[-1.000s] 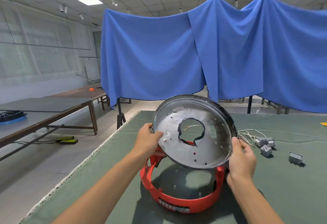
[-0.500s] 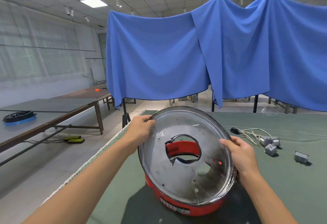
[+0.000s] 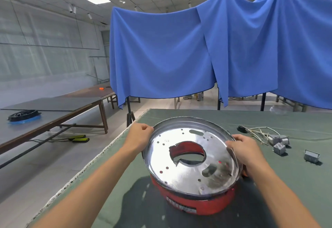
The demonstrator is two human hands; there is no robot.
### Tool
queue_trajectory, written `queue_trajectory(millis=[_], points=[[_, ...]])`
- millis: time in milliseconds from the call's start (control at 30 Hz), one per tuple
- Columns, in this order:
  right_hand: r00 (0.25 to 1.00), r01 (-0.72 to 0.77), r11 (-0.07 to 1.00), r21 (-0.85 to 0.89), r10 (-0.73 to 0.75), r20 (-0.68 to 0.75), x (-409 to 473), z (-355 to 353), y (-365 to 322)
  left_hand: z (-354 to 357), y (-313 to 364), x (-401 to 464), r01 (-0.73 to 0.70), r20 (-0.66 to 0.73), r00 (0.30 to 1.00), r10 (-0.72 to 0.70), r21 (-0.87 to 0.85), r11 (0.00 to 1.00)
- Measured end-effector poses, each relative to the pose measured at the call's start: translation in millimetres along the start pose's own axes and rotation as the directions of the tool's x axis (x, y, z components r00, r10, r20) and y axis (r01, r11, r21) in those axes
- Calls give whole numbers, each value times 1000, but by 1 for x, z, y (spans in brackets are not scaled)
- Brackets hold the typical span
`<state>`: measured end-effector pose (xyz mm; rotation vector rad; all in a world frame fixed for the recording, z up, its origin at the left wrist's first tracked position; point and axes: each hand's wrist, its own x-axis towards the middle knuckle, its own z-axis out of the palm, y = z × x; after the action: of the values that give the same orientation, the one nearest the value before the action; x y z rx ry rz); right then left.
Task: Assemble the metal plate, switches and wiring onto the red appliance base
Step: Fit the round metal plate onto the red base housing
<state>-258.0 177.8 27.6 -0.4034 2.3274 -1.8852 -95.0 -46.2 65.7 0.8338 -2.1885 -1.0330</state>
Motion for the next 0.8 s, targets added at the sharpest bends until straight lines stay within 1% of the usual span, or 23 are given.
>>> queue_trajectory(millis=[100, 200, 300, 400, 500, 600, 700, 800], points=[[998, 50, 990, -133, -52, -16, 3, 2, -9, 2, -15, -2, 8, 39, 999, -14, 163, 987], [998, 59, 969, -241, -63, -6, 8, 7, -6, 6, -27, -6, 4, 42, 999, -18, 310, 951], [999, 35, 930, -366, -36, 5, 11, 11, 8, 10, -33, -4, 19, 27, 999, -32, 373, 928], [1000, 13, 909, -416, -7, 17, 12, 12, 16, 16, -36, -2, 39, 18, 999, -49, 376, 926], [1000, 20, 905, -424, -17, 12, 14, 13, 15, 16, -38, 1, 47, 2, 999, -51, 361, 931], [999, 33, 899, -436, -33, 7, 13, 14, 16, 17, -41, 2, 68, 46, 995, -90, 351, 934], [998, 55, 917, -396, -55, 10, 10, 12, 14, 18, -43, 3, 110, 58, 990, -132, 284, 952], [996, 85, 956, -281, -92, -13, 7, 10, 9, 18, -45, 3, 150, 36, 986, -162, 223, 963]])
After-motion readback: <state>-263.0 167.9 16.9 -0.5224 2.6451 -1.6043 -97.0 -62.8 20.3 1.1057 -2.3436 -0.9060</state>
